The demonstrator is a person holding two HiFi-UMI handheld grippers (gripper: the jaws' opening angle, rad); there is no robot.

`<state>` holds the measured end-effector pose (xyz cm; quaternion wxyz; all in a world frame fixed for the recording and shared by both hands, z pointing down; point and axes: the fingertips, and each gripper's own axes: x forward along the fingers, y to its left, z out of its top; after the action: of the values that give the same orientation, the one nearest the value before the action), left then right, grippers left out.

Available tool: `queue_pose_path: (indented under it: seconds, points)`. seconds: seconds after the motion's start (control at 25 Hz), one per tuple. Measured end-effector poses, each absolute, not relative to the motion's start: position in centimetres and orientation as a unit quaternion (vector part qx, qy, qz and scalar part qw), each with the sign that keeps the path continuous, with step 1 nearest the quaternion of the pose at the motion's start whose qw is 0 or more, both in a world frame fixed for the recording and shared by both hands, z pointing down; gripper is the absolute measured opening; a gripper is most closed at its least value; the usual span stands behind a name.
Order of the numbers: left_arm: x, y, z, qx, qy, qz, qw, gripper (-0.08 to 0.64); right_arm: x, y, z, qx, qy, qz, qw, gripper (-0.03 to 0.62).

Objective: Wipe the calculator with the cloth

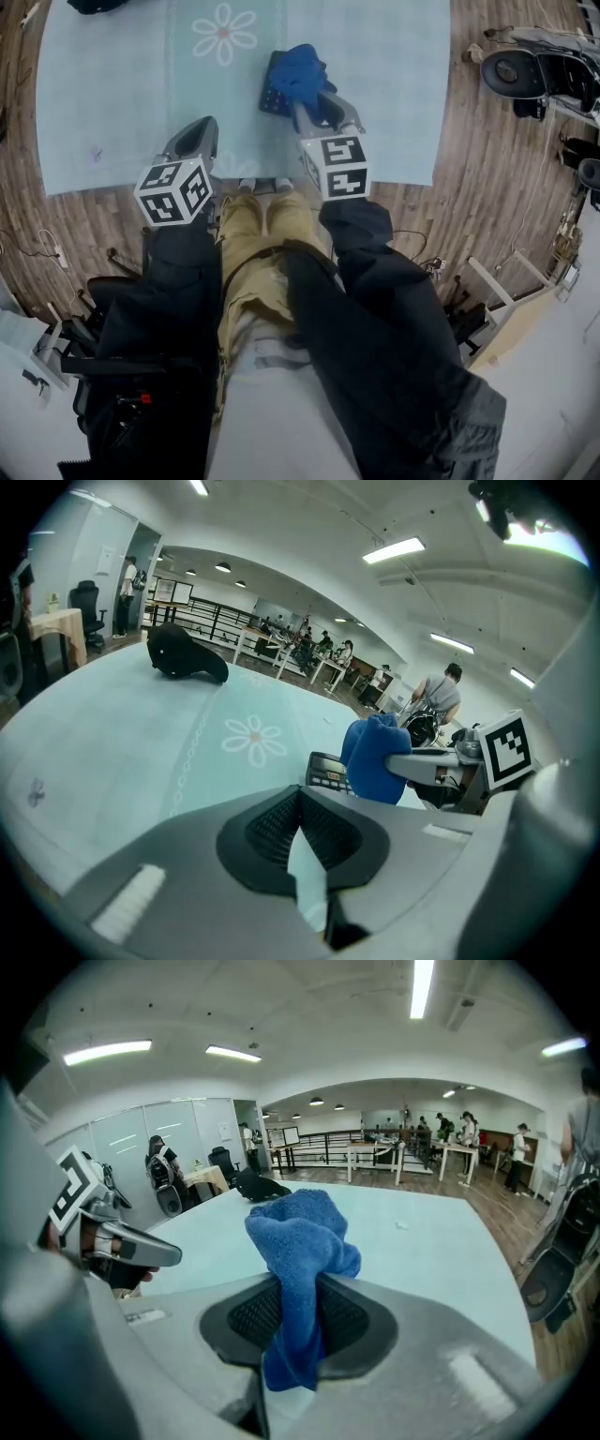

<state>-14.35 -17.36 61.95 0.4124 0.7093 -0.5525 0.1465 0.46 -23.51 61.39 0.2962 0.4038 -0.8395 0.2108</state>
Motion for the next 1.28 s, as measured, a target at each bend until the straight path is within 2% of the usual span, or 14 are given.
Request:
queue_pose_path:
  seconds: [0.28,0.68,1.28]
  points:
    - [-14.3,-17.2,62.0,0.709,-0.551,0.151,0.414,-0.002,3.3,-26.8,64.4,0.441,-0.799,0.184,0.366,0.087]
    - [-14.6,-17.2,62.2,0.703,-0.555,0.153,0.418,-0.002,-0.8,-23.5,69.4,0.372,-0.802,0.19,0.427,0.086]
    - [-14.5,-17.1,62.6,0.706,-0.55,0.154,0.419,-0.002,-4.5,-19.0,70.5,0.305,-0.825,0.21,0.426,0.084]
